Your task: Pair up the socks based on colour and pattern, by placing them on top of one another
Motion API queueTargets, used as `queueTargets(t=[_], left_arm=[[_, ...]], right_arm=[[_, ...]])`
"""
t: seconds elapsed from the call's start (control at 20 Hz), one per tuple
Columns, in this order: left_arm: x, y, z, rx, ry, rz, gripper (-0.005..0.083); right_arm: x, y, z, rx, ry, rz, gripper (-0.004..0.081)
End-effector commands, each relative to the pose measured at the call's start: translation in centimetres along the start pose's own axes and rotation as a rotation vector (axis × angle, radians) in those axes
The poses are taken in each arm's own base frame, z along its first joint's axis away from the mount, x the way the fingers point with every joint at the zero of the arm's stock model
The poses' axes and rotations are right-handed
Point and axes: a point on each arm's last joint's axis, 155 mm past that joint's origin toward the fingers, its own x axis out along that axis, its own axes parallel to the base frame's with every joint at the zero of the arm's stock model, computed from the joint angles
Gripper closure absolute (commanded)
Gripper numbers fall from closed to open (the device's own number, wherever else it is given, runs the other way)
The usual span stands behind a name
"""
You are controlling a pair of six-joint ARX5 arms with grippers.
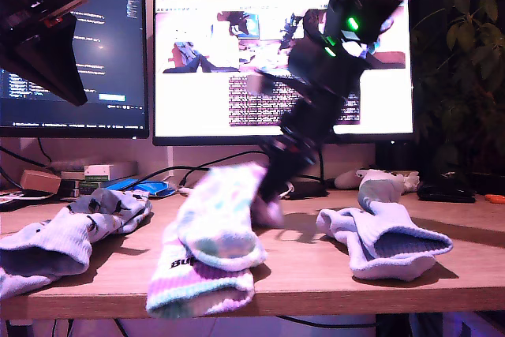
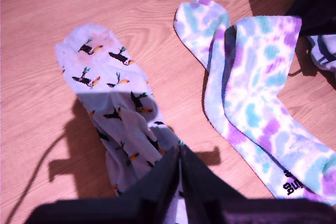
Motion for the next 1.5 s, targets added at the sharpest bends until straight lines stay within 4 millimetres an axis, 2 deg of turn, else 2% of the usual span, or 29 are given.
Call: queueTargets(t=[0.0,0.35,0.45,0.65,0.8,1.1,1.15,1.25,1.35,1.45], left_arm=[[-0.2,0.0,0.1,0.011,-0.014,0.002,0.0797],[-0.2,0.0,0.2,0.012,-0.016,0.0,0.0797],[-0.2,0.0,0.2,0.011,-0.016,-0.002,0.0797],[-0.2,-0.1,0.2,0.012,-0.017,-0.007,0.0797],[-0.2,-0.2,0.2,0.012,-0.017,-0.009,0.0797],[-0.2,-0.2,0.2,0.012,-0.018,-0.009,0.0797],[-0.2,-0.2,0.2,0.011,-0.016,-0.009,0.0797],[-0.2,-0.2,0.2,0.011,-0.016,-0.01,0.0797],[-0.2,-0.5,0.2,0.011,-0.016,-0.025,0.0797],[-0.2,-0.7,0.1,0.01,-0.014,-0.038,0.0797]], right_arm=[[-1.7,0.4,2.5,-0.093,-0.023,-0.056,0.0783],[-1.5,0.6,4.3,-0.244,0.032,-0.167,0.0783],[-1.6,0.1,4.4,-0.277,0.043,-0.197,0.0783],[-1.9,-1.4,6.9,-0.32,-0.036,-0.282,0.0783],[-1.6,-2.2,8.1,-0.347,-0.08,-0.318,0.0783],[0.1,-2.2,7.3,-0.357,-0.074,-0.294,0.0775],[0.3,-2.4,7.1,-0.354,-0.069,-0.293,0.0716],[0.9,-2.9,6.4,-0.343,-0.057,-0.296,0.0537],[1.4,-4.0,5.7,-0.33,-0.037,-0.331,0.0462],[1.3,-5.1,5.5,-0.321,-0.039,-0.363,0.0432]])
